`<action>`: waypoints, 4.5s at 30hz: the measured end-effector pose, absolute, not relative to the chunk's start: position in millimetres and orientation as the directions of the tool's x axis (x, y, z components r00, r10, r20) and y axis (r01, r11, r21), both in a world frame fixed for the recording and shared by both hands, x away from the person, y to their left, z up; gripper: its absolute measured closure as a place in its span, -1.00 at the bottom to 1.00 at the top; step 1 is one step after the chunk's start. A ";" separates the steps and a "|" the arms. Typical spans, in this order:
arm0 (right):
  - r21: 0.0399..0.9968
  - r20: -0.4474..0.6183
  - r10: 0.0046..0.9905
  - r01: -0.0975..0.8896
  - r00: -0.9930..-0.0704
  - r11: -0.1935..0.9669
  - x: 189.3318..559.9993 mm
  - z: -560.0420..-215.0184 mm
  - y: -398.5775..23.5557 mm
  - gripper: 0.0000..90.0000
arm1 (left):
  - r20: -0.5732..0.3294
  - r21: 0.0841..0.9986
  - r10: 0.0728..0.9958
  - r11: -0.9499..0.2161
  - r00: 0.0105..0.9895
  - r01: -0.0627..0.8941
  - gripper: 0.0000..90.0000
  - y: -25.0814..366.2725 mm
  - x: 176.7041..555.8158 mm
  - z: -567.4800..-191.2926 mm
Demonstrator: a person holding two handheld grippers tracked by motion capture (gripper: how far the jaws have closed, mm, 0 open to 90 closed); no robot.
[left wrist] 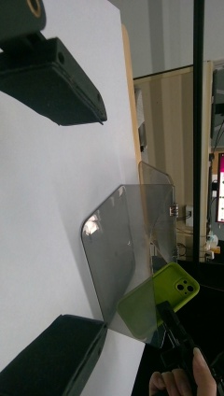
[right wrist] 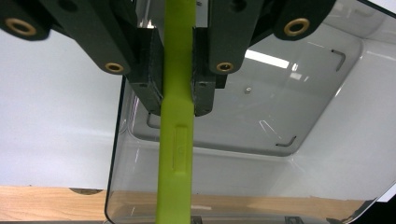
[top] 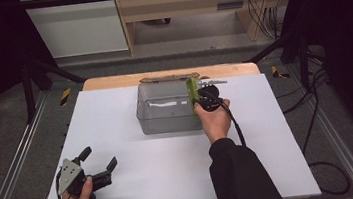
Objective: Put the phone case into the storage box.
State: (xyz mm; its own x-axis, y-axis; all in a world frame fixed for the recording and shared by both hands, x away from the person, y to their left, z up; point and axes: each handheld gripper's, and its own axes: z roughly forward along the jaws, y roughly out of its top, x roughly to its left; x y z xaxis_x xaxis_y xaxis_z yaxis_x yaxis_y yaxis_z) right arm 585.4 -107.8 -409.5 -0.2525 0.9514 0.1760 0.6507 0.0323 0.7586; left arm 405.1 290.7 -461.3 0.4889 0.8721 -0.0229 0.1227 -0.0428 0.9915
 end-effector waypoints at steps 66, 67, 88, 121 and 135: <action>0.766 0.166 0.955 0.642 -0.247 0.033 586.1 -406.5 -106.1 0.65 | -0.028 0.992 0.869 -0.038 0.494 0.124 -0.96 290.5 405.7 -461.3; 0.767 0.167 0.954 0.641 -0.248 0.032 586.0 -406.3 -106.1 0.65 | -0.028 0.992 0.869 -0.039 0.494 0.124 -0.96 290.5 405.6 -461.3; 0.798 0.191 0.937 0.602 -0.292 0.024 582.8 -404.4 -99.5 0.64 | -0.025 0.991 0.867 -0.044 0.498 0.125 -0.95 289.8 405.9 -461.5; 0.868 0.174 0.928 0.497 -0.330 0.013 575.2 -393.5 -99.8 0.56 | -0.025 0.990 0.872 -0.046 0.488 0.133 -0.95 287.8 405.3 -461.8; 0.898 0.171 0.921 0.440 -0.351 0.001 571.5 -388.4 -99.3 0.48 | -0.025 0.990 0.872 -0.046 0.490 0.133 -0.95 286.6 406.0 -462.0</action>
State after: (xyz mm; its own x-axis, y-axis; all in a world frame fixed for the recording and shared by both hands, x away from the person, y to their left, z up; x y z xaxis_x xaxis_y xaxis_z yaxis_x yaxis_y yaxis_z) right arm 571.5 -99.3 -388.4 -0.3511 0.9205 0.1714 0.4399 0.0006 0.8981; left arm 406.0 286.6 -462.0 0.4895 0.8716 -0.0254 0.1325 -0.0455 0.9901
